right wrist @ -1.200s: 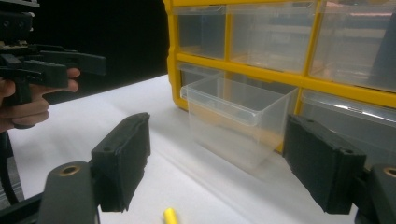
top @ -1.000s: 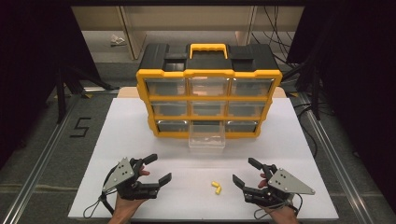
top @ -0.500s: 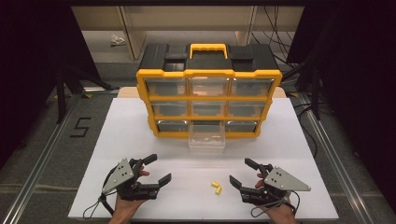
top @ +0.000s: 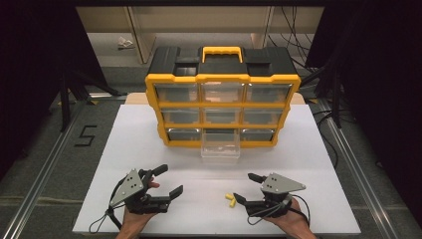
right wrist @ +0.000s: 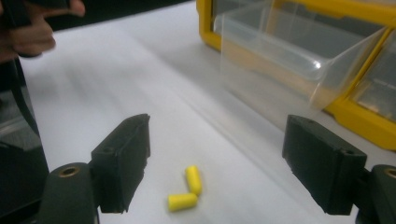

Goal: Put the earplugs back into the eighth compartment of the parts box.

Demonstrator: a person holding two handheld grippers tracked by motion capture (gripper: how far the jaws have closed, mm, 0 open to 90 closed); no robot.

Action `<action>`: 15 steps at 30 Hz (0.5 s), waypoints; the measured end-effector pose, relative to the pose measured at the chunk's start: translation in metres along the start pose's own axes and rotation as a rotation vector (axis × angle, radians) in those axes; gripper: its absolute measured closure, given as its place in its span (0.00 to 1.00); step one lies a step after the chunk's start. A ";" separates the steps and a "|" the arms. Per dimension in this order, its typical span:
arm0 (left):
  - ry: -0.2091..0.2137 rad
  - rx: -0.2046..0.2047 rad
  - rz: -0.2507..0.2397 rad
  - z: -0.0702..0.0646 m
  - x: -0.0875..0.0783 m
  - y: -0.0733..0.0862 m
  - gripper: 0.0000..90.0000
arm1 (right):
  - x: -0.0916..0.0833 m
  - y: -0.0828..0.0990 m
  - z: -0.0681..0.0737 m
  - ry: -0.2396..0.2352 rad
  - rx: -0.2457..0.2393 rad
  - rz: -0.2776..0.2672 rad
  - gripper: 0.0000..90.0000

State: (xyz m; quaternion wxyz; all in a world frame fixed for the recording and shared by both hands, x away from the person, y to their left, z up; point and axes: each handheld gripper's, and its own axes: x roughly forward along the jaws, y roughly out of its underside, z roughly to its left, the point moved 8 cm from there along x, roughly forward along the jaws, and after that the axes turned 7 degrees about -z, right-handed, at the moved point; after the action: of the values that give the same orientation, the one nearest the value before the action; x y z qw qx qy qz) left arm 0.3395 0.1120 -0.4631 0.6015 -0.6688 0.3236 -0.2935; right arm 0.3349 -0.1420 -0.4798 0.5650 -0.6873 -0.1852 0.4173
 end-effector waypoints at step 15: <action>0.000 0.018 0.003 -0.001 0.000 0.000 0.18 | 0.030 0.023 0.000 -0.036 -0.037 0.254 0.40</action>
State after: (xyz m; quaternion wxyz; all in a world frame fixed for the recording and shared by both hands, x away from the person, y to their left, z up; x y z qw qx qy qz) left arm 0.3387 0.1110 -0.4633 0.6080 -0.6630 0.3217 -0.2954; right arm 0.3471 -0.1266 -0.5125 0.4914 -0.7077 -0.1145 0.4945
